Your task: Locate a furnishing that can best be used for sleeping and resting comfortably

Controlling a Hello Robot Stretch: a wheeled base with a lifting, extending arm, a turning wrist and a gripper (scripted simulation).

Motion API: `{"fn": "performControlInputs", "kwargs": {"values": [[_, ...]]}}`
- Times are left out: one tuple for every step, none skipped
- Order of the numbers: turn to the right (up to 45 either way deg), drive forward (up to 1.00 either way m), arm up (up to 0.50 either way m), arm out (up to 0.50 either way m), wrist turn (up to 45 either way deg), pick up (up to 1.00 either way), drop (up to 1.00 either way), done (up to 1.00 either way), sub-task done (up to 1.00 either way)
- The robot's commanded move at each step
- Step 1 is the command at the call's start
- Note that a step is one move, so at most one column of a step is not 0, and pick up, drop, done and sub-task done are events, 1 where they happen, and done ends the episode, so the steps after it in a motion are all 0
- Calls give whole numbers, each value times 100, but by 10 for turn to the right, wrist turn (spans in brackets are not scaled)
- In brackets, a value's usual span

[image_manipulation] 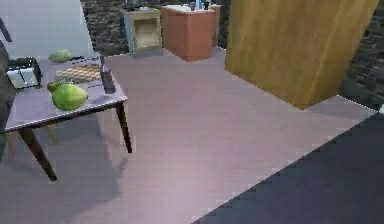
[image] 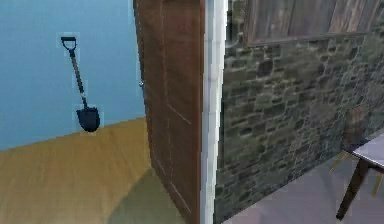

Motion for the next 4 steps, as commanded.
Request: {"fn": "performControlInputs", "kwargs": {"values": [[-450, 0, 0, 0, 0, 0, 0, 0, 0], [-450, 0, 0, 0, 0, 0, 0, 0, 0], [450, 0, 0, 0, 0, 0, 0, 0, 0], [450, 0, 0, 0, 0, 0, 0, 0, 0]]}}
